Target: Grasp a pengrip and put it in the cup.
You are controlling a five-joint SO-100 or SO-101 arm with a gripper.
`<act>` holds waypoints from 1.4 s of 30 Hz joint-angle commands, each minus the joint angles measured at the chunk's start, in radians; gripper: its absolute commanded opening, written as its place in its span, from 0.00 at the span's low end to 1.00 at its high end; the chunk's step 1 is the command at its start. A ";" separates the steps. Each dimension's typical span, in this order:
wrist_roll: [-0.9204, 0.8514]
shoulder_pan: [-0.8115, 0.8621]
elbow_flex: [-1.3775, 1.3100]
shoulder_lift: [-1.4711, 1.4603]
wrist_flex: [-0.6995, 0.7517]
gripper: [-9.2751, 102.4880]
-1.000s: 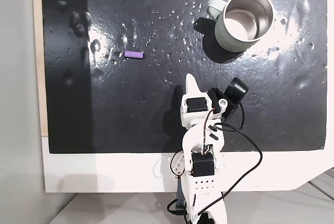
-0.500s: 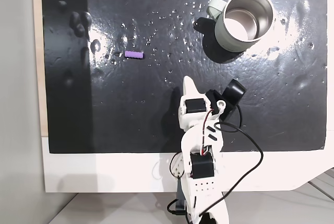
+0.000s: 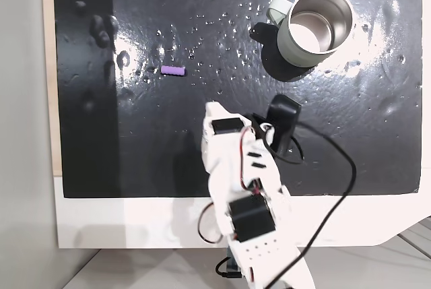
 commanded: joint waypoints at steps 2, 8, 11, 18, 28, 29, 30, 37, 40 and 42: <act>0.100 -0.066 -0.393 -0.304 0.175 0.24; 0.135 -0.115 -0.509 -0.508 0.189 0.34; 0.161 -0.135 -0.588 -0.634 0.195 0.35; 0.186 -0.150 -0.801 -0.933 0.178 0.34; 0.201 -0.164 -0.954 -1.241 0.173 0.34; 0.201 -0.169 -0.971 -1.269 0.172 0.33; 0.201 -0.173 -0.991 -1.296 0.170 0.33; 0.201 -0.221 -1.072 -1.420 0.158 0.33; 0.201 -0.227 -1.078 -1.462 0.158 0.33; 0.201 -0.225 -1.078 -1.488 0.161 0.32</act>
